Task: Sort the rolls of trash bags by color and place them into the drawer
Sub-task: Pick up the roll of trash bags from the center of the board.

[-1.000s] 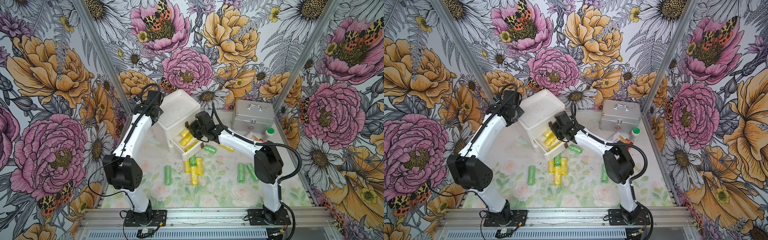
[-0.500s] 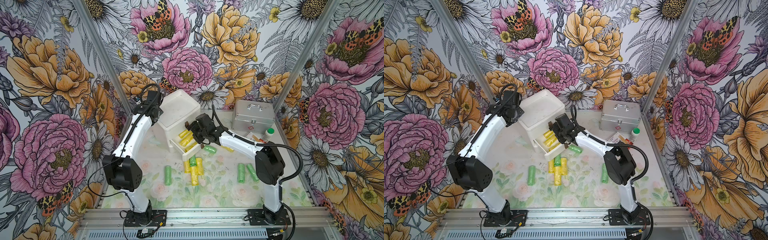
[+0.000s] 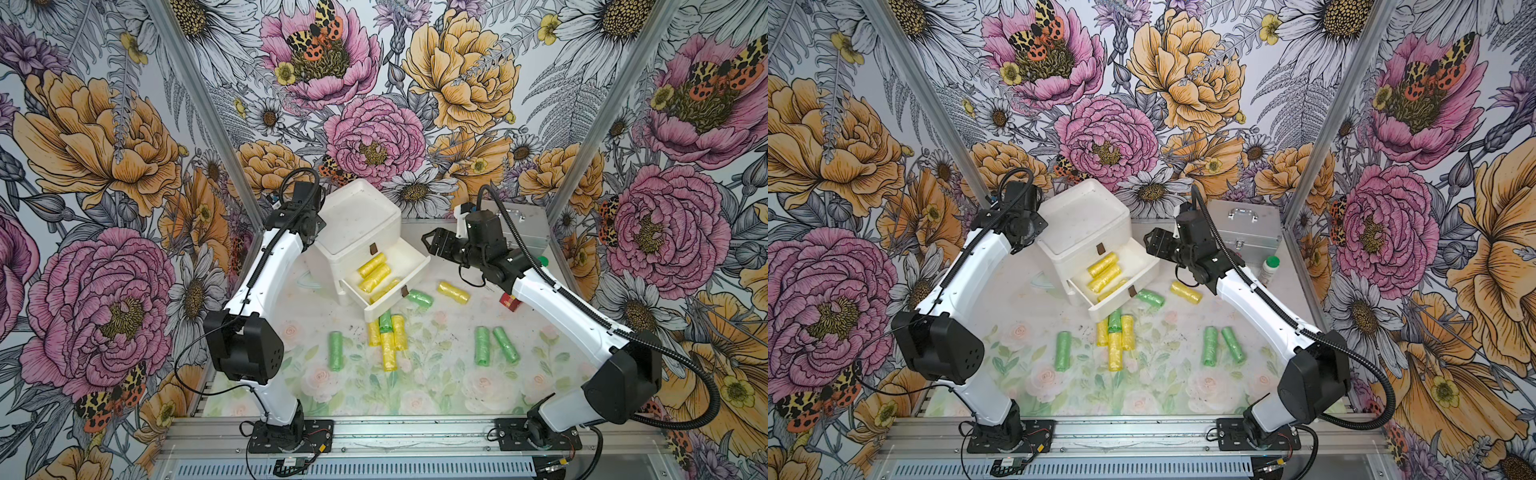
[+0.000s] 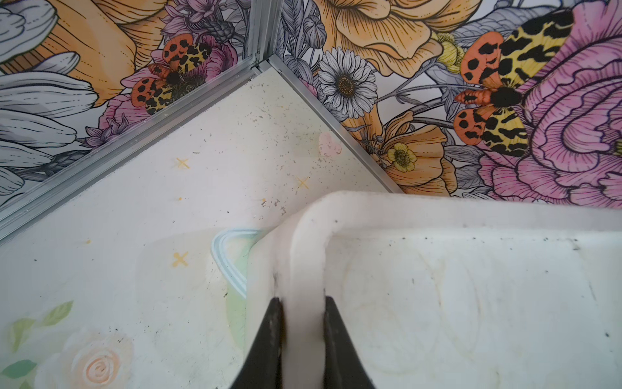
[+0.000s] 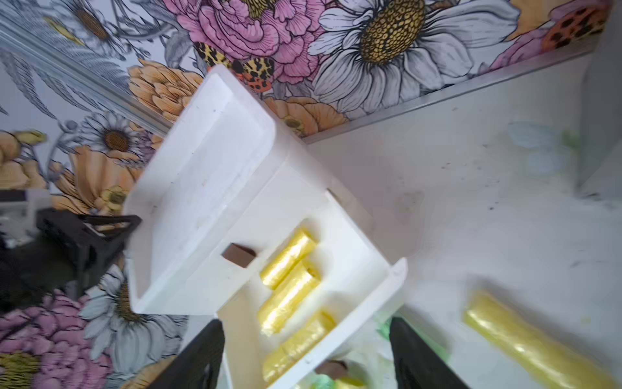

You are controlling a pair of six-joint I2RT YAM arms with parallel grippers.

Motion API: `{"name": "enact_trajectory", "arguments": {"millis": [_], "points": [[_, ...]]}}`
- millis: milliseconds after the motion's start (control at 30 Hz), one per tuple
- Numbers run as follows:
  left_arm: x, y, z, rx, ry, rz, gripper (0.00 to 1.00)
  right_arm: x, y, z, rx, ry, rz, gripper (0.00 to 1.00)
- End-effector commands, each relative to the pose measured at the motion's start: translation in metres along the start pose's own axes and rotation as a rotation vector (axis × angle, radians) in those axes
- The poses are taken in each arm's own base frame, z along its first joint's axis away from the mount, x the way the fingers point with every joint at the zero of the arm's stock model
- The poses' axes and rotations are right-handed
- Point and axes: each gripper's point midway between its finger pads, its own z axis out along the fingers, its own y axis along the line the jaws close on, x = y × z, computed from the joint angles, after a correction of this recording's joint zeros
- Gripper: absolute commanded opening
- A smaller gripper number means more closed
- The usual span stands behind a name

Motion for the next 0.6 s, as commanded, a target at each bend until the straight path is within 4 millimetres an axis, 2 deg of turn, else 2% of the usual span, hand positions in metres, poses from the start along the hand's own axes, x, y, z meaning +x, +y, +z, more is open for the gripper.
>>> {"name": "enact_trajectory", "arguments": {"millis": [0,133,300,567], "points": [[0.097,0.024,0.009,-0.066,0.397,0.056,0.0,0.052,-0.054,0.008,0.132,0.201,-0.313,0.77],[0.097,0.022,0.007,-0.058,0.399,0.054,0.0,0.073,-0.085,0.02,0.161,0.295,-0.521,0.77],[0.098,0.021,0.006,-0.05,0.406,0.055,0.0,0.086,-0.123,0.038,0.22,0.388,-0.605,0.77],[0.094,0.023,0.004,-0.038,0.41,0.048,0.0,0.098,-0.155,0.061,0.228,0.486,-0.688,0.76]]}}
